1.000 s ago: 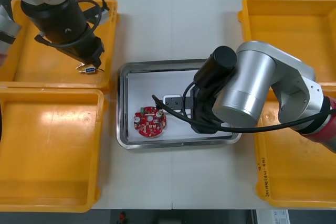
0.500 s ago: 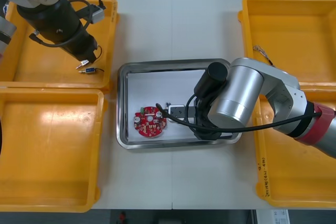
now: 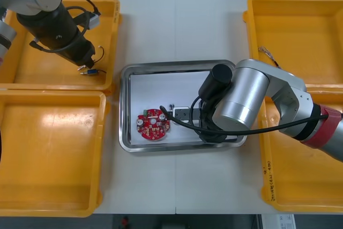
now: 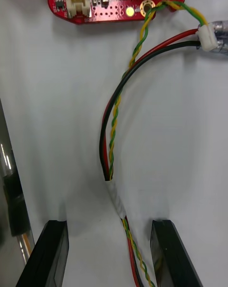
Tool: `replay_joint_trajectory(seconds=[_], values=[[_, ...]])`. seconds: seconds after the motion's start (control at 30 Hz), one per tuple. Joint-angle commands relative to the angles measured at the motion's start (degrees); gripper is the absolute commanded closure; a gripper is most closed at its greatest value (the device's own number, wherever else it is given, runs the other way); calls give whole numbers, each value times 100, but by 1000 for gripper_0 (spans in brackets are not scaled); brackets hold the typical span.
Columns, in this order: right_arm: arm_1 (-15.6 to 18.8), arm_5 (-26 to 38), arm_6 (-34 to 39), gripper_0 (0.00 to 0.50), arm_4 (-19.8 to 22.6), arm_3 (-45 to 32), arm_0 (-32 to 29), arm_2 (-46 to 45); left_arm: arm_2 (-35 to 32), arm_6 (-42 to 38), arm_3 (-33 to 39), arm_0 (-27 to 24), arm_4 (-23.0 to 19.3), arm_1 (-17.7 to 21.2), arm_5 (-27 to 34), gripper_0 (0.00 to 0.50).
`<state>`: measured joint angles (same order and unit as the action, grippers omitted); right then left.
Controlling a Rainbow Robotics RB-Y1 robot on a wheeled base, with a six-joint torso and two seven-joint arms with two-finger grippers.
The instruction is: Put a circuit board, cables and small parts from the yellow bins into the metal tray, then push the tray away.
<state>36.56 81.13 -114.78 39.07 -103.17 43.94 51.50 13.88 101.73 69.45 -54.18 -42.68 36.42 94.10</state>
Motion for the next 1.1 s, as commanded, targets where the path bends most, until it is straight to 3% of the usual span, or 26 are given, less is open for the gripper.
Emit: replay_joint_trajectory(seconds=[0.03, 0.4, 0.63, 0.93, 1.1], values=[[124, 17, -291, 0, 31, -80, 141, -193, -149, 295, -28, -295, 14, -39, -68, 0], [36, 369, -256, 0, 22, -370, 150, -650, 282, 269, -151, -295, -12, -82, -349, 0], [-298, 1388, -220, 0, 22, -704, 141, -1502, 458, 242, -213, -295, 32, -100, -472, 0], [-316, 2847, -80, 0, 5, -1372, 141, -2575, 677, 154, -213, -278, 23, -100, -586, 0], [-316, 2887, -1, 0, 40, -1609, 141, -3260, 695, 146, -336, -278, 14, -144, -648, 0]])
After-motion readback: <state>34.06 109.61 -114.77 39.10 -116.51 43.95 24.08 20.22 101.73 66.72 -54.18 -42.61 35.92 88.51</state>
